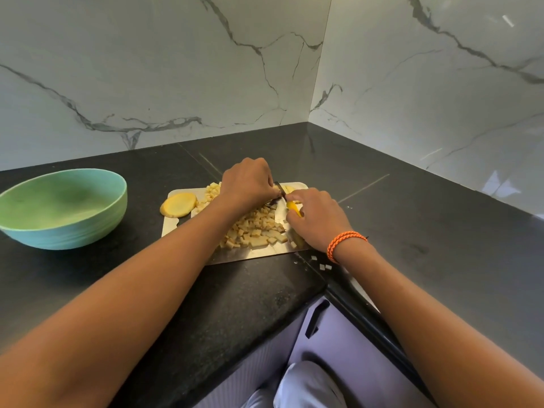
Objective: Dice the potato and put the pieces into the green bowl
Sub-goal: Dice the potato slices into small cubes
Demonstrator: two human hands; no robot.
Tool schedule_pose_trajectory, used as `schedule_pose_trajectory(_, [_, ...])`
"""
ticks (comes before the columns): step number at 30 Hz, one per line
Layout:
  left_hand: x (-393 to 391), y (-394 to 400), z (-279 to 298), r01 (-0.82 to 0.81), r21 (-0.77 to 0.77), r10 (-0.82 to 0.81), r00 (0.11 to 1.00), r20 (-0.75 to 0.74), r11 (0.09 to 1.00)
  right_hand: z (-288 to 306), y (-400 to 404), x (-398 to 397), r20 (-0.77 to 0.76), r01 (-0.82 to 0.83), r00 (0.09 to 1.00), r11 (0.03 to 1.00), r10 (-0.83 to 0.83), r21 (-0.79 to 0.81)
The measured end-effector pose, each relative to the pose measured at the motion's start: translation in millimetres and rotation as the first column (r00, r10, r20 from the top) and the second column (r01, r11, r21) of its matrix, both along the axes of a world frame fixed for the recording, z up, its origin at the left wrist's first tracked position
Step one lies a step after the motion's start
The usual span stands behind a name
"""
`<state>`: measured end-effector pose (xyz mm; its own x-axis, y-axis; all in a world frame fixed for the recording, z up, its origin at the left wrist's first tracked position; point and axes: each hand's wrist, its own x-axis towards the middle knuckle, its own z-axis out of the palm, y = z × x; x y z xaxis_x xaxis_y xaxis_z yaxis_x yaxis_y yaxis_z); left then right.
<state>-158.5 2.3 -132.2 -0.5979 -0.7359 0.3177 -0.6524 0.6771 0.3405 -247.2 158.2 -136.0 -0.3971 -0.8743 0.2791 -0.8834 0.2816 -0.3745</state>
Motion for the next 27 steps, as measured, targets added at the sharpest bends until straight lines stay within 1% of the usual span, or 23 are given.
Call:
schedule_pose_trajectory(10, [3.6,-0.7,-1.2,-0.036,-0.012,0.036,0.999,-0.008,0.999,2.5,55.8,-1.2,0.081,-0.033,0.996,0.999,0.033,-0.006])
schedule_pose_trajectory(12, [3.7,-1.5,0.2,-0.025,-0.006,0.025,1.0,0.001,1.0,6.4,59.5,-1.4,0.104,-0.036,0.994,0.997,0.043,-0.074])
schedule_pose_trajectory(14, [4.4,-3.6,3.3,-0.008,0.013,0.007,1.0,0.023,1.0,11.3,56.0,0.2,0.099,-0.006,0.995,0.986,0.022,-0.166])
schedule_pose_trajectory(16, [6.7,-7.9,7.1,-0.005,0.046,0.004,1.0,0.025,0.999,13.7,46.0,1.3,0.083,0.022,0.997,0.976,-0.004,-0.215])
schedule_pose_trajectory(18, [10.3,-14.5,9.2,-0.015,0.084,0.016,1.0,-0.009,0.996,13.2,32.7,1.7,0.077,0.019,0.997,0.979,-0.004,-0.201])
schedule_pose_trajectory(22, [15.6,-22.2,7.1,0.001,0.119,0.003,1.0,-0.031,0.993,5.6,9.9,3.2,0.046,-0.006,0.999,0.998,0.009,-0.062])
schedule_pose_trajectory(27, [12.3,-24.2,4.7,0.021,0.127,-0.017,0.999,-0.031,0.992,-1.2,3.2,4.9,-0.002,0.017,1.0,0.998,-0.017,-0.055])
